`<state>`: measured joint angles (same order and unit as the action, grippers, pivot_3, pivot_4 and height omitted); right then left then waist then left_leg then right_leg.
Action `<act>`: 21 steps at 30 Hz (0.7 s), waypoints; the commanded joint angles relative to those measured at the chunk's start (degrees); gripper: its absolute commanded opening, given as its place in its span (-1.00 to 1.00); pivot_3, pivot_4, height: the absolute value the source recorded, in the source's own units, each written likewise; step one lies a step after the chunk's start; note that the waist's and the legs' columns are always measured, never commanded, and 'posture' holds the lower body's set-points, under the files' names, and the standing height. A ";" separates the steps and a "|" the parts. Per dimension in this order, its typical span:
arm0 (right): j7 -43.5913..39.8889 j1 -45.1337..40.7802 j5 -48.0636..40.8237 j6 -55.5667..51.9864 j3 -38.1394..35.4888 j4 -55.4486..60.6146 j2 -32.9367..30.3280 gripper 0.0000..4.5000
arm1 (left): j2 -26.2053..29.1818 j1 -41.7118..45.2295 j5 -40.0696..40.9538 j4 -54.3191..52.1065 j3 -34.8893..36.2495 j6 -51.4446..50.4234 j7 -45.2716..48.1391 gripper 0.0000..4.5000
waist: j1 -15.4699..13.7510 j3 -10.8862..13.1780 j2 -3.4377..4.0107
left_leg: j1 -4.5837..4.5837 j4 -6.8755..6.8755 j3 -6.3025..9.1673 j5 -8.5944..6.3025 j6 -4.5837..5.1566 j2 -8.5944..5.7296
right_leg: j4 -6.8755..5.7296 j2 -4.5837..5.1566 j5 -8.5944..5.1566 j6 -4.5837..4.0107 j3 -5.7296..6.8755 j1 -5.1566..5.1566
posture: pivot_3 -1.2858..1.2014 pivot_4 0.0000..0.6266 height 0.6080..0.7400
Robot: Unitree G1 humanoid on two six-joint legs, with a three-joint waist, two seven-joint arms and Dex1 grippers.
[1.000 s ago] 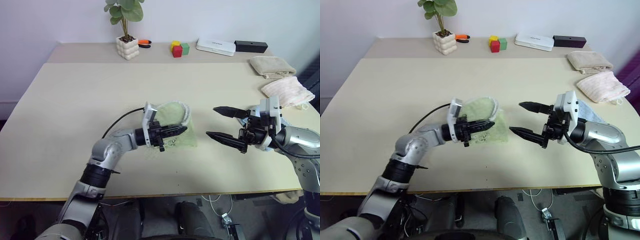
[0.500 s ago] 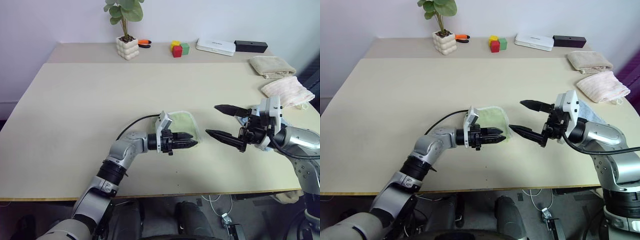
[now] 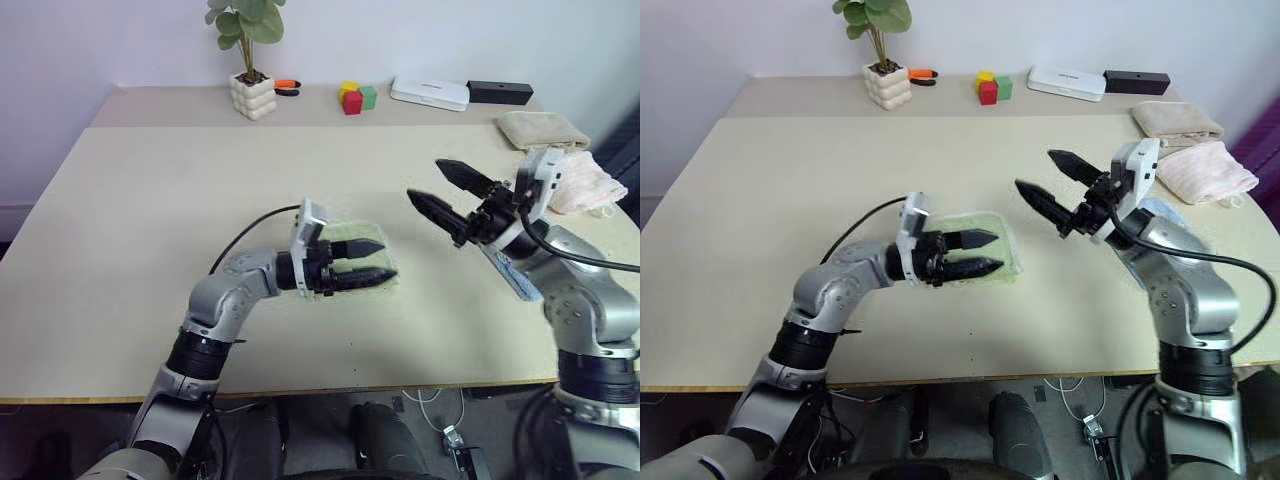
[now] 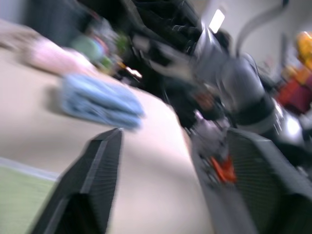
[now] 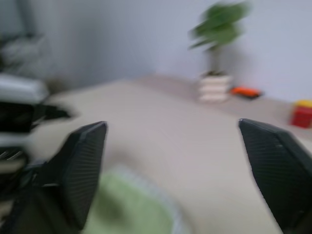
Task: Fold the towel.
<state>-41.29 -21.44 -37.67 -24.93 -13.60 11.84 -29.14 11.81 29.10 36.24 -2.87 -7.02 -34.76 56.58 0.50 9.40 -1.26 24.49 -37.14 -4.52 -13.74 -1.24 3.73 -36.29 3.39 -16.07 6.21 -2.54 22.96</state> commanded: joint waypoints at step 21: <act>33.26 10.07 27.47 5.82 20.75 4.04 23.71 -0.99 | -10.55 -4.11 -11.27 5.57 5.87 11.56 -28.16 -1.00 | 0.16 -0.01 0.01 | 0.00 0.01 -0.04 0.04 -0.07 -0.01 | -0.13 -0.02 0.01 0.09 0.00 0.08 | 0.03 -0.52 0.92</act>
<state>-8.89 -10.70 -12.40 -20.75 6.37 16.14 -5.57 1.54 24.90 25.38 3.77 -0.44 -24.10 28.11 0.66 9.39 -1.24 24.49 -37.14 -4.56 -13.70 -1.31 3.72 -36.42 3.37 -16.06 6.30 -2.54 23.04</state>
